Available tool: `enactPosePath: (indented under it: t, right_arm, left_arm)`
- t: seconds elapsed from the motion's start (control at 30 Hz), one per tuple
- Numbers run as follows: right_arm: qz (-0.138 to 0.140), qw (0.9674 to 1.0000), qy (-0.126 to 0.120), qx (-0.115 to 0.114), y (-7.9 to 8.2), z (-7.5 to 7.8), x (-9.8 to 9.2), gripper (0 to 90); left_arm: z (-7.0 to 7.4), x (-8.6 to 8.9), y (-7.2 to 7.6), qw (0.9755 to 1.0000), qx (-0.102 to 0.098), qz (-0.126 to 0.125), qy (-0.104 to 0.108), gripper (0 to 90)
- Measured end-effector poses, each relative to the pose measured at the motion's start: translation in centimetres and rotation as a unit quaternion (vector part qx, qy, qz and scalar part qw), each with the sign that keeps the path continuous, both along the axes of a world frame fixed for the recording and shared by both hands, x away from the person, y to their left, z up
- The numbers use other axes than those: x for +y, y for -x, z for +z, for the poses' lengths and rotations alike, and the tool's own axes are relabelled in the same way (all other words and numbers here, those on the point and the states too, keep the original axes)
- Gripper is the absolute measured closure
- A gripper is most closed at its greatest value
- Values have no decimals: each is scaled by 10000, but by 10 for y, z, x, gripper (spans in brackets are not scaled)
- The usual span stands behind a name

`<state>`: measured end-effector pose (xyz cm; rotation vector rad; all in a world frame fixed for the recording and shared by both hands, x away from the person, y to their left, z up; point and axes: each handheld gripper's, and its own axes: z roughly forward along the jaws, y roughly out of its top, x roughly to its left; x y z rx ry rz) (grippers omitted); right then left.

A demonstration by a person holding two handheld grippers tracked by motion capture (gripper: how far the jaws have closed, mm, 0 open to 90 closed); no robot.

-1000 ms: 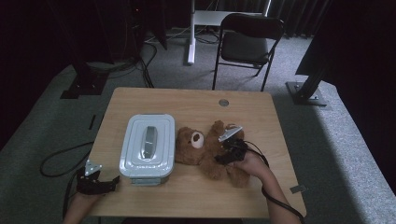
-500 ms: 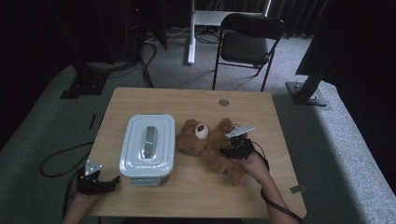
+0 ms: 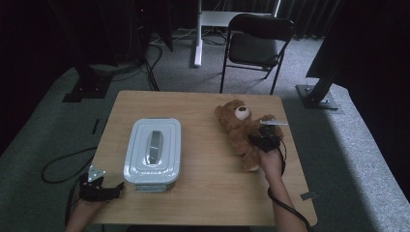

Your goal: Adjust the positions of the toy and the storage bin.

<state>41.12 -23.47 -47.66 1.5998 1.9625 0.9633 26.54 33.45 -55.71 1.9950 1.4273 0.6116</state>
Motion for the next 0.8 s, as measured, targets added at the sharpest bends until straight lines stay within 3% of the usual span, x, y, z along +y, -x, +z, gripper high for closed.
enactPosePath:
  t: [0.03, 0.07, 0.1, 0.13, 0.17, 0.23, 0.33, 0.4, 0.43, 0.47, 0.53, 0.63, 0.8]
  right_arm:
    - [0, 10000, 0, 0, 0, 0, 0, 633]
    - [-390, 9992, -3, -32, -7, 0, -5, 633]
    - [-390, 9992, -3, -32, -7, 0, -5, 633]
    - [-826, 9965, 5, -92, -14, 0, -10, 632]
    - [-826, 9965, 5, -92, -14, 0, -10, 632]
    - [-1114, 9937, -47, -90, -20, 1, -14, 630]
    - [-1685, 9854, -137, -174, -32, 3, -20, 618]
    - [-1977, 9798, -201, -213, -36, 1, -23, 528]
    - [-2055, 9785, -134, -128, -40, -2, -23, 511]
    - [-2080, 9780, -133, -55, -43, -6, -24, 478]
    - [-1983, 9801, -110, 61, -48, -11, -25, 369]
    - [-1914, 9813, -156, 148, -50, -5, -27, 232]
    - [-1698, 9843, -324, 347, -49, 2, -38, 141]
  left_arm:
    - [0, 0, 0, 10000, 0, 0, 0, 23]
    - [0, 0, 0, 10000, 0, 1, 1, 24]
    - [0, 0, 0, 10000, 0, 1, 1, 23]
    - [0, 0, 0, 10000, 0, 0, 2, 23]
    - [0, 0, 0, 10000, 0, 0, 2, 23]
    - [0, 0, 0, 10000, 0, 1, 2, 23]
    - [0, 0, 0, 10000, 0, 0, 2, 24]
    - [0, 0, 0, 10000, 0, -1, 3, 23]
    - [0, 0, 0, 10000, 0, -1, 2, 24]
    - [0, 0, 0, 10000, 0, -1, 3, 24]
    - [0, 0, 0, 10000, 0, 0, 3, 23]
    - [0, 0, 0, 10000, 1, 0, 4, 23]
    - [0, 1, 0, 10000, 4, -93, -5, 24]
